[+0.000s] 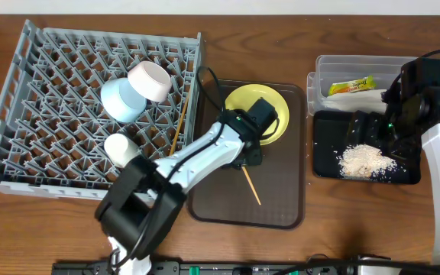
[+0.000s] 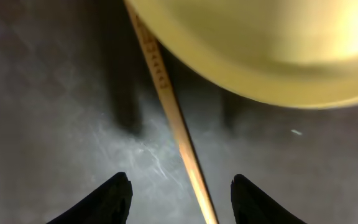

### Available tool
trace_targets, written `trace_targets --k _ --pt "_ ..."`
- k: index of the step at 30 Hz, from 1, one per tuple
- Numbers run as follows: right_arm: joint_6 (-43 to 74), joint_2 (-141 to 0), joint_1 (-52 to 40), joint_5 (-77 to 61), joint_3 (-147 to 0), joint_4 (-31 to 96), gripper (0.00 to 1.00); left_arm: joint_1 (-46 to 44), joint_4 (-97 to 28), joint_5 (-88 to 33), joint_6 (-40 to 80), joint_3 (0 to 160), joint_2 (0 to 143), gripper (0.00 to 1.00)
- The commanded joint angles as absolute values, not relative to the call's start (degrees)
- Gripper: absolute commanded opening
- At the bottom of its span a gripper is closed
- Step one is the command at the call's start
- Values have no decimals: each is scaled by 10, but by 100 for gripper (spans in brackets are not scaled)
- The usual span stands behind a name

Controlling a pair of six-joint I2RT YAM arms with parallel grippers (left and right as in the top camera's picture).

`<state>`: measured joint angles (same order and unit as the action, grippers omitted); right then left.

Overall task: Sort waste into correct bins and load items into the dishwasher
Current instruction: 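Reach the left gripper back to the remaining chopstick and grasp it, then carry the chopstick with the left gripper and drop it into the rack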

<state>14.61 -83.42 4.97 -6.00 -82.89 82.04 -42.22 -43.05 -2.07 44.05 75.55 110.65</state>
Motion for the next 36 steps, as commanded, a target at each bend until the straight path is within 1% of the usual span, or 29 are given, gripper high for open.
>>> trace_targets --k 1,5,7,9,10,11,15,16,17,19,27,30,36 --pt "141 -832 52 -63 -834 821 99 -422 -431 -6 463 750 1131 55" --pt "141 -832 52 -63 -834 821 99 -422 -432 -6 463 750 1153 55" --pt "141 -832 52 -63 -834 821 99 -422 -435 -6 463 749 1161 53" --pt "141 -832 52 -63 -834 821 99 -422 -439 -6 463 749 1162 45" --pt "141 -832 52 -63 -834 821 99 -422 -439 -6 463 749 1162 37" --pt "141 -832 52 -63 -834 821 99 -422 -439 -6 463 749 1162 33" --pt "141 -832 52 -63 -834 821 99 -421 -439 -6 463 749 1162 20" --pt "141 -832 52 -63 -834 821 99 -421 -439 -6 463 749 1162 19" --pt "141 -832 52 -63 -834 821 99 -421 -440 -6 463 749 1162 13" --pt "141 -832 52 -63 -834 822 99 -420 -441 -6 463 750 1162 9" --pt "141 -832 52 -63 -834 825 99 -384 -464 -3 453 757 1137 8" --pt "141 -832 52 -63 -834 825 99 -363 -465 -4 398 767 1107 8" --pt "141 -832 52 -63 -834 825 99 -330 -470 -4 208 788 1012 8"
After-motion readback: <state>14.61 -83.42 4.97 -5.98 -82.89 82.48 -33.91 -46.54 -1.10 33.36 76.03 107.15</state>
